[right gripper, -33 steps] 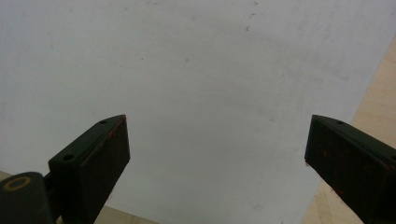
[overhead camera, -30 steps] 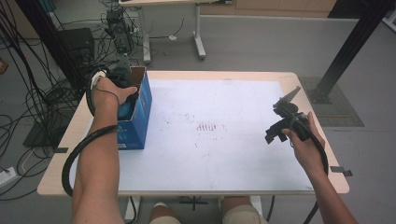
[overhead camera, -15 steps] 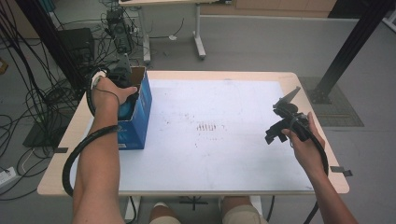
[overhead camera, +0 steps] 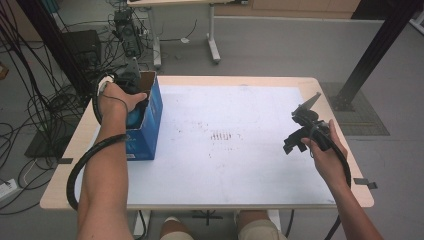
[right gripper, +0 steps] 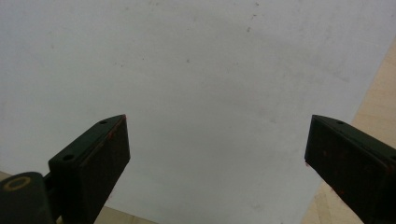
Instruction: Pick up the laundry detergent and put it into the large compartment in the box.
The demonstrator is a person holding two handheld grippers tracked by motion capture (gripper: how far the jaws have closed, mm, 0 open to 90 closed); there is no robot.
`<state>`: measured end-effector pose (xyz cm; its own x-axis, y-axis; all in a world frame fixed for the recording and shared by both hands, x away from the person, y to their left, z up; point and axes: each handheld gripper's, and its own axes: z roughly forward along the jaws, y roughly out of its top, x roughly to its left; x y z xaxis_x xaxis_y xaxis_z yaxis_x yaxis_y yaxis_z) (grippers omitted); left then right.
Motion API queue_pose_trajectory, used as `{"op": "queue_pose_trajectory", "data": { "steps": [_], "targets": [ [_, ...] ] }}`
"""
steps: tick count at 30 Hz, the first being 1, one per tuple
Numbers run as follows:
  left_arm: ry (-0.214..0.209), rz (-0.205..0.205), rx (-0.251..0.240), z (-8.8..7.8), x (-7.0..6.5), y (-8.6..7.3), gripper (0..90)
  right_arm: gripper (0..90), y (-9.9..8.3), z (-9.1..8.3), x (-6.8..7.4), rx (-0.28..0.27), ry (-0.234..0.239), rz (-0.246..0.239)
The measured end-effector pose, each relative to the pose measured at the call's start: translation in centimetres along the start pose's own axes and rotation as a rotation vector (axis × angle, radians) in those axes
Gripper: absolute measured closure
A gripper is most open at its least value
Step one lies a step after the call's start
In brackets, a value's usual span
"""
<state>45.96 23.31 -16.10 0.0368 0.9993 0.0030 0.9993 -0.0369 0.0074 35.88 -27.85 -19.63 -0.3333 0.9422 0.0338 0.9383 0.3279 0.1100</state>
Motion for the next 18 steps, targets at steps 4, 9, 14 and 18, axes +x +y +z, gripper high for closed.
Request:
{"op": "queue_pose_trajectory", "data": {
  "steps": [4,9,14,18],
  "targets": [
    [0.0,0.0,-0.001,0.01,-0.03,0.01,37.3,6.5,0.02,-0.06,0.05,0.0,-0.002,-0.001],
    [0.0,0.0,0.0,0.0,-0.04,0.02,37.2,6.5,0.03,-0.16,0.05,-0.002,-0.003,-0.003],
    [0.0,0.0,-0.001,0.01,-0.04,0.01,37.3,6.5,0.01,-0.16,0.03,-0.003,-0.003,-0.004],
    [0.001,0.0,-0.001,0.0,-0.08,-0.02,37.3,6.5,0.01,-0.08,0.01,0.0,0.0,-0.002]
  ]
}}
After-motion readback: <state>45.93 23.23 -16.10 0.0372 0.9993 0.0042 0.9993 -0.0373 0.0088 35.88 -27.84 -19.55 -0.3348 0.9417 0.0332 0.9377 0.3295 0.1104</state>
